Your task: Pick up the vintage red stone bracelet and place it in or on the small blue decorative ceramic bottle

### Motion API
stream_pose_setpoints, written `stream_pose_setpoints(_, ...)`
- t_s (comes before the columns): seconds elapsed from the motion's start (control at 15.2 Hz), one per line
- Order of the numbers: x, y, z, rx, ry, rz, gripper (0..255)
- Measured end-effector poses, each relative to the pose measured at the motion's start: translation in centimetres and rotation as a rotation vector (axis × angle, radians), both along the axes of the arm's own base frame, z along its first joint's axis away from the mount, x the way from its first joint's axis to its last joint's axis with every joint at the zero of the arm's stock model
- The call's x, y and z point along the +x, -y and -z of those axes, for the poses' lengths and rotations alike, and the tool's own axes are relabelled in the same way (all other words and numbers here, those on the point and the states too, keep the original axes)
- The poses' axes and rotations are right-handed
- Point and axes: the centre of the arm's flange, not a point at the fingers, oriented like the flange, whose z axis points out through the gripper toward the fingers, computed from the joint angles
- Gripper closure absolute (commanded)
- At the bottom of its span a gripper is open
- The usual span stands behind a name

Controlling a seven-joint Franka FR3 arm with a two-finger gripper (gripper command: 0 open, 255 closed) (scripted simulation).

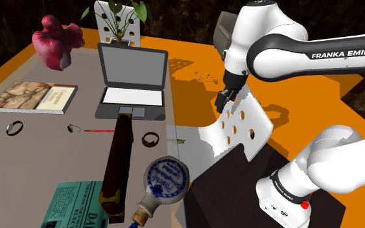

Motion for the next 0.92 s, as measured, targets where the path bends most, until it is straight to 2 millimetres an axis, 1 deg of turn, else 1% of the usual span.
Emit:
stream_pose_setpoints(0.07, 0.2, -1.0, 0.7, 0.001, 0.007, -0.005, 0)
stream_pose_setpoints(0.13, 0.8, -1.6, 1.8, 0.001, 0.013, -0.009, 0)
stream_pose_setpoints(0.2, 1.5, -2.5, 2.4, 0.003, 0.021, -0.013, 0)
stream_pose_setpoints(0.46, 3.4, -5.0, 6.3, 0.006, 0.048, -0.03, 0)
stream_pose_setpoints(0.53, 4.2, -6.2, 7.2, 0.007, 0.055, -0.034, 0)
stream_pose_setpoints(0.66, 4.6, -7.5, 9.1, 0.009, 0.068, -0.042, 0)
stream_pose_setpoints(0.79, 5.8, -9.4, 10.6, 0.011, 0.083, -0.051, 0)
stream_pose_setpoints(0.92, 6.5, -10.9, 12.4, 0.013, 0.095, -0.06, 0)
